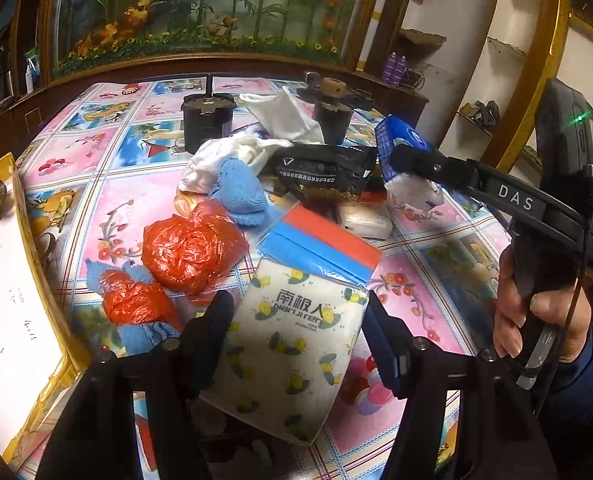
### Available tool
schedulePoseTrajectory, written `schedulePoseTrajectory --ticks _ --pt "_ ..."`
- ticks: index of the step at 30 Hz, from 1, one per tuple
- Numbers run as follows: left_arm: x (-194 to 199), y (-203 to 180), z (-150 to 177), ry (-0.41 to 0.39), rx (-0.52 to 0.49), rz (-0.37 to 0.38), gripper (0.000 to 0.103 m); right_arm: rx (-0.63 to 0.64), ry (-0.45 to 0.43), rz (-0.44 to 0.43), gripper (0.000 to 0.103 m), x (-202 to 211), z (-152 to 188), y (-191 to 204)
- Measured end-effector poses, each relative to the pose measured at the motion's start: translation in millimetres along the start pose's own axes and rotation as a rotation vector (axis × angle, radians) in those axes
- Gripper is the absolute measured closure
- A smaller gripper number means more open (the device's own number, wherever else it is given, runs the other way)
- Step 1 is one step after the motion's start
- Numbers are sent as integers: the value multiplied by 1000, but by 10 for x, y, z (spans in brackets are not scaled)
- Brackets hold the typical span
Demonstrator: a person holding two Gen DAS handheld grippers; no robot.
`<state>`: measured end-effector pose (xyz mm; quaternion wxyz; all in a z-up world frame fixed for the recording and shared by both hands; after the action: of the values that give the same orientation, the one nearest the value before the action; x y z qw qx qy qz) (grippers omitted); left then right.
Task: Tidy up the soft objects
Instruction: 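Carry the Vinda pack and lemon-print pack toward the white tray with both tools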
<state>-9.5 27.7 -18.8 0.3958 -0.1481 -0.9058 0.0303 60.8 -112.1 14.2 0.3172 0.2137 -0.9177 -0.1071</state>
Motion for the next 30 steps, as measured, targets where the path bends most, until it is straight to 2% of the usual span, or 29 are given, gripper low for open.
schedulePoseTrajectory --ticks 6,21,30 --pt "0 -4 -1 -3 6 10 39 0 4 -2 39 -12 5 4" --pt "85 37 -6 -45 15 -29 39 -9 -17 -5 39 41 -12 11" --pt "62 99 4 -31 40 -58 39 -4 17 -46 39 29 36 99"
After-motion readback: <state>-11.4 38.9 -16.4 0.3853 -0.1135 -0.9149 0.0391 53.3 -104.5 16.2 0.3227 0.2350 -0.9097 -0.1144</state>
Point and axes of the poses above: each gripper's, at about its wrist camera, not at the fingertips, and x roughly against the way its jaws point, y to its left, z to its underside, the point moved 7 cm from there along -x, roughly the way its jaws point, and after that the axes turned 3 degrees about -x, right-handed, at the moved point
